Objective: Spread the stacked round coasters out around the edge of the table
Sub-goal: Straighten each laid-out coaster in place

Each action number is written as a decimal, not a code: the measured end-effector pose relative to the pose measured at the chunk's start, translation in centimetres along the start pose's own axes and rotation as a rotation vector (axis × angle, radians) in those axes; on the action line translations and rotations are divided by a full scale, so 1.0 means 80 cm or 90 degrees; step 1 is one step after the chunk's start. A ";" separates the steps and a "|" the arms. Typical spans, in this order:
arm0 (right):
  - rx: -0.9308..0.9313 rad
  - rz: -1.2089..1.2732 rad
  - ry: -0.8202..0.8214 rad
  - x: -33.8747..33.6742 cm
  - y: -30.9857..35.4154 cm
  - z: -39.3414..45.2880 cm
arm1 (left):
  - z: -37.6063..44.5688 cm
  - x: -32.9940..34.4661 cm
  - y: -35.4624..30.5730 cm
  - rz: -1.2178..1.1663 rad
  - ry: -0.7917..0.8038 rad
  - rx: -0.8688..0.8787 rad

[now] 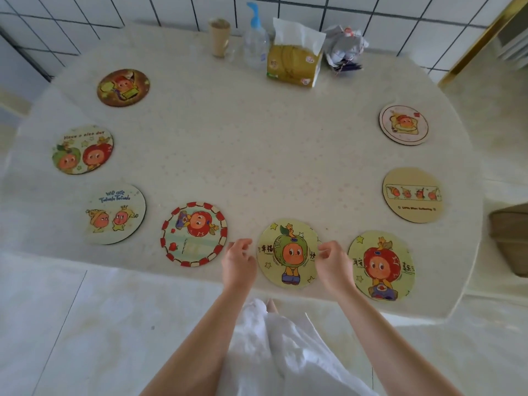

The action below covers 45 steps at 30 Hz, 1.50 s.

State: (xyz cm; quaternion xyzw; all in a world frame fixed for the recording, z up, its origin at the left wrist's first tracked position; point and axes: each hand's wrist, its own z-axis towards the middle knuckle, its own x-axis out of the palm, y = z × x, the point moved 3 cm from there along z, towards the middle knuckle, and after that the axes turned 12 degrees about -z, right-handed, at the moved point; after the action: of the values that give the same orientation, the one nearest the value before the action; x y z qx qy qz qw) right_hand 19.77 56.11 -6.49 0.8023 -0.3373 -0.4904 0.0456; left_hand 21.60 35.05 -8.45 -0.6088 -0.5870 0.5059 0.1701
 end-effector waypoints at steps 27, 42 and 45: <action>0.398 0.390 0.209 0.195 0.194 -0.083 | 0.174 -0.233 0.000 0.148 0.204 0.095; 0.097 0.224 0.057 0.154 0.235 -0.052 | 0.181 -0.236 0.037 0.054 0.237 -0.021; 0.027 0.132 0.094 0.141 0.239 -0.027 | 0.160 -0.241 0.049 0.041 0.234 -0.068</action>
State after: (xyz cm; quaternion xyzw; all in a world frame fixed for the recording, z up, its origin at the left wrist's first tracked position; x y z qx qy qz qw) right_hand 15.35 34.28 -6.16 0.7979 -0.4246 -0.4151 0.1036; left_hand 17.11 12.03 -9.10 -0.7177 -0.5523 0.3592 0.2255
